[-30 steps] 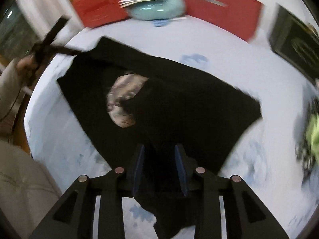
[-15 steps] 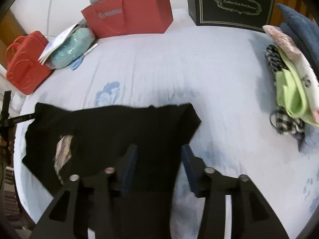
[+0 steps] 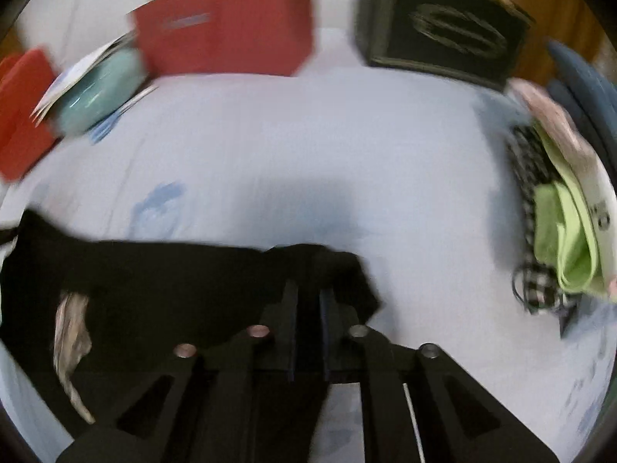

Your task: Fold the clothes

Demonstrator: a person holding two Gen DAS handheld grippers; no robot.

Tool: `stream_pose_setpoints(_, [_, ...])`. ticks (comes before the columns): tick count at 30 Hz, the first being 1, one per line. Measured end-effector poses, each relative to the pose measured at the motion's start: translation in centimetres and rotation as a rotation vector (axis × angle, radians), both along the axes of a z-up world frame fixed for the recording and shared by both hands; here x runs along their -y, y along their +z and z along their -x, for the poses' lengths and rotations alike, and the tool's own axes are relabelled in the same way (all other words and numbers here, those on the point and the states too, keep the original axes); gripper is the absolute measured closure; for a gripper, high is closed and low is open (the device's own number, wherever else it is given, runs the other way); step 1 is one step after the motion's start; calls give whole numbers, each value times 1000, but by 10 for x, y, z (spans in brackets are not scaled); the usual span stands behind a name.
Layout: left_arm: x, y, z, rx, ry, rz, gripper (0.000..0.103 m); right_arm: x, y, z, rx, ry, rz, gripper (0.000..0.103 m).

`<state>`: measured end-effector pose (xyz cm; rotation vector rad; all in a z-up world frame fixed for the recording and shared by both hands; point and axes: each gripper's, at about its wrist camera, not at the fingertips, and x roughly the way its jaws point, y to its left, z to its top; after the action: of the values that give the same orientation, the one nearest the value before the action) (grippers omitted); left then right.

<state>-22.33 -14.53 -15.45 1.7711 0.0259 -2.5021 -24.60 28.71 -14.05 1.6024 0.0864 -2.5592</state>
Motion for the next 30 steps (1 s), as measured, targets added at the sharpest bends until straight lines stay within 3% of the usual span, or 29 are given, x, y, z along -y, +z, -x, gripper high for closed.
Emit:
stream_pose_setpoints(1, [3, 3, -2, 1, 9, -7, 85, -3, 2, -1, -11, -12, 1, 66])
stream_pose_setpoints(3, [9, 11, -10, -7, 20, -25, 68, -6, 16, -12, -46, 3, 28, 65])
stream_pose_setpoints(5, [17, 28, -32, -52, 14, -25, 40, -10, 31, -30, -67, 15, 66, 58])
stream_pose_setpoints(7, [21, 40, -56, -74, 12, -30, 36, -15, 45, -51, -81, 20, 109, 48])
stream_pose_setpoints(10, [26, 40, -86, -70, 21, -49, 34, -22, 50, -85, -58, 20, 153, 47])
stream_pose_setpoints(19, [39, 6, -160, 9, 76, -125, 34, -39, 18, -174, 73, -25, 209, 45])
stream_pose_setpoints(27, [33, 5, -163, 6, 82, -109, 33, -29, 9, -195, 81, 1, 176, 38])
stream_pose_setpoints(28, [32, 5, -163, 5, 82, -106, 42, -26, 9, -195, 79, 7, 170, 38])
stream_pose_setpoints(29, [31, 5, -163, 5, 83, -104, 69, -24, 10, -196, 76, 13, 163, 38])
stream_pose_setpoints(30, [30, 5, -163, 4, 83, -102, 81, -22, 10, -197, 73, 19, 156, 39])
